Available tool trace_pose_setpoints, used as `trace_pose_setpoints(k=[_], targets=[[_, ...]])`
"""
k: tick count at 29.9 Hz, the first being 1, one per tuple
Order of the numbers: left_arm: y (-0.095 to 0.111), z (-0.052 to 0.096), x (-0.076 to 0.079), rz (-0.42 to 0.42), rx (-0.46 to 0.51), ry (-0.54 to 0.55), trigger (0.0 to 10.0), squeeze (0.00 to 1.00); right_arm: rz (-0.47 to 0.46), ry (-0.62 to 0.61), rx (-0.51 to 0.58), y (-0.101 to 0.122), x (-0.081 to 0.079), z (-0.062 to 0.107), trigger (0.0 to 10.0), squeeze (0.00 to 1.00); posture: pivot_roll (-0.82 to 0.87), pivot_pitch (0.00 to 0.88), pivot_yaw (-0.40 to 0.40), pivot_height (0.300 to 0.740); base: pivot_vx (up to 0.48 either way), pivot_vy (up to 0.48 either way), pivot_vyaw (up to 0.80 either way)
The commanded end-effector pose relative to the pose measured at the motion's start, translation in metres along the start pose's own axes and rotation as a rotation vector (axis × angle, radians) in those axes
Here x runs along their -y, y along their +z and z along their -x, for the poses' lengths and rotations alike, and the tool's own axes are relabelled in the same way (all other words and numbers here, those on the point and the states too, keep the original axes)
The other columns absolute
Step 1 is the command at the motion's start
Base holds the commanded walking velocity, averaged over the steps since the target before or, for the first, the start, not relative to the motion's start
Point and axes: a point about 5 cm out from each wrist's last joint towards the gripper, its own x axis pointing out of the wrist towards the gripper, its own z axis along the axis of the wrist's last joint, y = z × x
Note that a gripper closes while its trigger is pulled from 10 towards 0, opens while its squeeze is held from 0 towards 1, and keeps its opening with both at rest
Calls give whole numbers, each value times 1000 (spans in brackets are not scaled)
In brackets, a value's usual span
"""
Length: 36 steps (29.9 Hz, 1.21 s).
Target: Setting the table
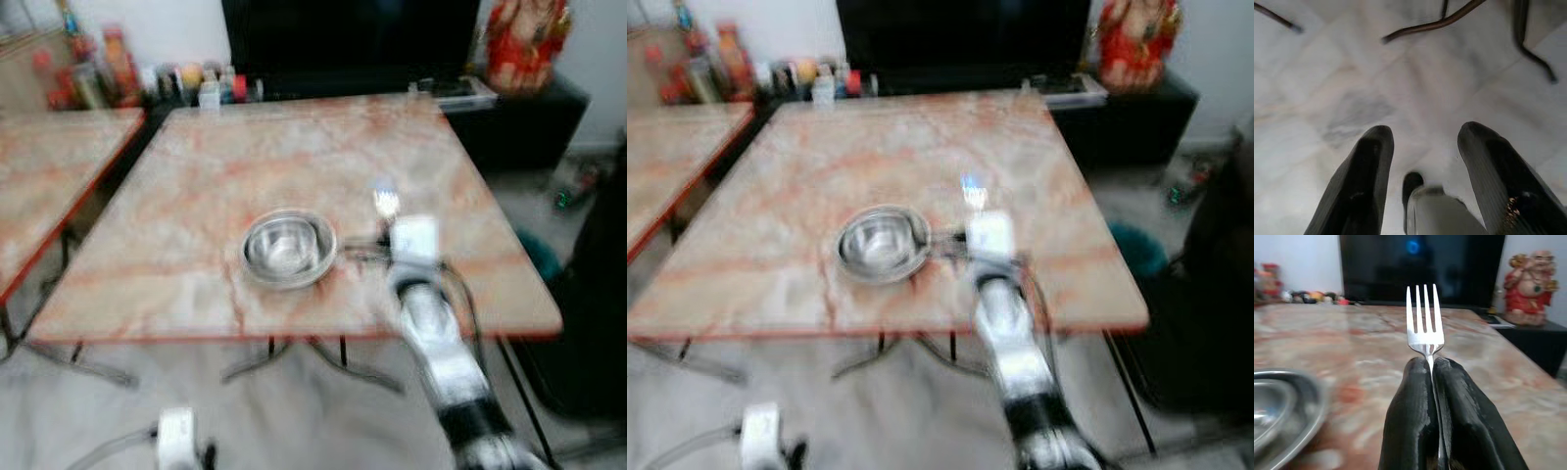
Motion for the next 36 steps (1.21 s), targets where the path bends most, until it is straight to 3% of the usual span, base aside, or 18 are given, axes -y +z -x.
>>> trace_pose_setpoints(k=[1,21,36], targets=[[-4,3,-15,-2,-16,39,10000,0,-19,48,31,11,-17,-2,10000,0,33,0,55,740,285,0,0],[-5,4,-17,-4,-12,44,10000,0,-24,26,-19,0,-21,3,10000,0,37,0,57,740,242,0,0],[-13,10,-34,-21,-23,73,10000,0,-132,-2,-195,-30,-44,10,10000,0,74,0,78,740,0,0,0]])
